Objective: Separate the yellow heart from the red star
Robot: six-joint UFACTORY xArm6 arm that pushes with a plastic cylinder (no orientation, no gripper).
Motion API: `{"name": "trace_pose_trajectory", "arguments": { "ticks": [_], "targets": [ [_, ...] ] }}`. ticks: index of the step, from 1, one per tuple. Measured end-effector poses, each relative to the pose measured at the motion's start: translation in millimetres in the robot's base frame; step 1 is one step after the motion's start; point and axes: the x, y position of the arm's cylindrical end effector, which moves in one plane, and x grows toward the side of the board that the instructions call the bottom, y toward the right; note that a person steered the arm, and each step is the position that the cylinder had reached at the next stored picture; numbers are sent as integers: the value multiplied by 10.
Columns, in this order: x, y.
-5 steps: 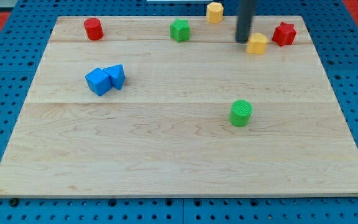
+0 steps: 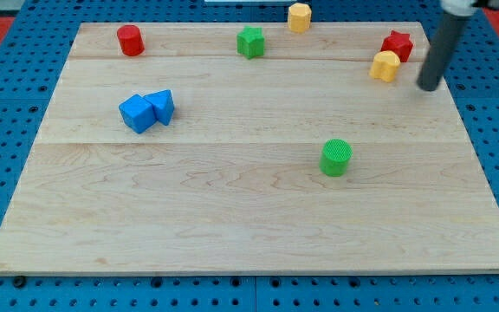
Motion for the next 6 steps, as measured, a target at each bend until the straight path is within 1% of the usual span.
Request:
{"name": "trace_pose_trajectory", "arguments": {
  "ticks": [1, 2, 3, 4, 5, 6],
  "targets": [
    [-413, 8],
    [-669, -528],
    [-359, -839],
    [-143, -1109],
    [38, -1212],
    [335, -1192]
  ]
}}
